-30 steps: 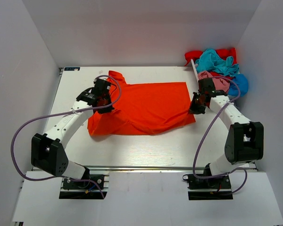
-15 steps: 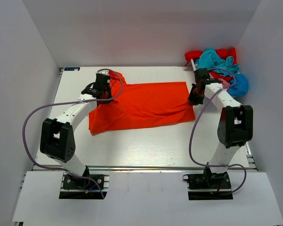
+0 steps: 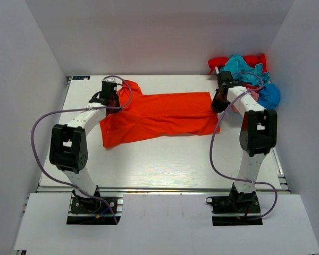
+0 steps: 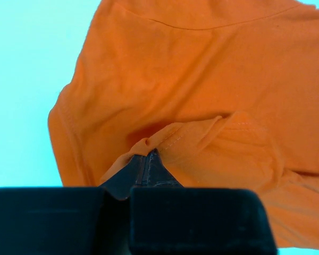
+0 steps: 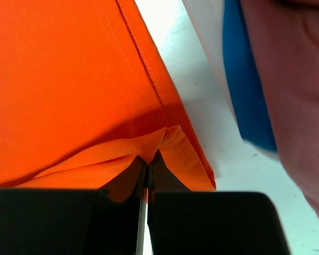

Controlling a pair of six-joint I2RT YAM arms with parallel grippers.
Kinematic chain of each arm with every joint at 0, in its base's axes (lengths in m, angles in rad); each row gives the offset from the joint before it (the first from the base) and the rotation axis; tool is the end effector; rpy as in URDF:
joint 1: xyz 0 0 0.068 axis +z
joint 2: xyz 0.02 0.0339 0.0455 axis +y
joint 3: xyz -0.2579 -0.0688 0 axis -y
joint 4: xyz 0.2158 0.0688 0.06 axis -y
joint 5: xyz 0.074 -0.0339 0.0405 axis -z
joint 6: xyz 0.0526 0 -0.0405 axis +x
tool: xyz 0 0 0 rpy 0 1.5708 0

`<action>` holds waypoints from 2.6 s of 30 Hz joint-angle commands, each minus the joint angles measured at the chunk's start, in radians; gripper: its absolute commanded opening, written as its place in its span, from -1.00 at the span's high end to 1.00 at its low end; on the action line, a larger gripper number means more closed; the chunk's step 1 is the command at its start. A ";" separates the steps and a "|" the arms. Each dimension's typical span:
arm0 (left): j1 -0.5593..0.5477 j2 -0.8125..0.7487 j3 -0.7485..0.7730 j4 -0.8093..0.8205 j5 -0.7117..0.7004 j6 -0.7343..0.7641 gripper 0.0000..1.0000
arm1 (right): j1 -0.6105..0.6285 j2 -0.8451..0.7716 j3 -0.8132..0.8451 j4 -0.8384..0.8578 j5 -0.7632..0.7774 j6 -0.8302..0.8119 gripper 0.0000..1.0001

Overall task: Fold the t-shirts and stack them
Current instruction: Fold the flattened tshirt in 1/3 of the way

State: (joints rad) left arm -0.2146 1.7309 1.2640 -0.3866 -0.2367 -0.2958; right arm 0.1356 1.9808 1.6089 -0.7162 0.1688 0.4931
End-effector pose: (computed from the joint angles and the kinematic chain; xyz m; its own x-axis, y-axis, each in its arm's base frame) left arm 0.3574 -0.0653 0.2302 -0.7208 -0.1329 -0.6803 -0.1607 0.9867 -0.0226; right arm 0.4016 0.0459 0.2160 -0.7996 0.3619 -0.4793 0.3661 0.9263 0.0886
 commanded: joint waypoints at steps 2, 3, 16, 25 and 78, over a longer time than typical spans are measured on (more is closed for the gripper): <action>0.012 0.038 0.061 0.095 0.051 0.058 1.00 | -0.008 0.049 0.092 -0.002 0.001 -0.034 1.00; 0.012 0.061 0.061 0.095 0.051 0.058 1.00 | -0.008 0.062 0.103 0.009 0.001 -0.044 0.97; 0.043 0.150 0.266 -0.029 0.075 0.027 -1.00 | 0.012 -0.052 0.039 0.178 -0.232 -0.215 -0.60; 0.021 0.001 -0.076 0.084 0.477 -0.081 -1.00 | 0.039 -0.178 -0.224 0.293 -0.333 -0.179 -0.81; 0.038 0.241 0.329 -0.076 0.194 0.153 -0.91 | -0.024 -0.381 -0.334 0.301 -0.410 -0.209 -0.81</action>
State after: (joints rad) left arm -0.1783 1.8484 1.4376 -0.4046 -0.0051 -0.2852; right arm 0.1055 1.5322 1.1984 -0.3962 -0.2169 0.3046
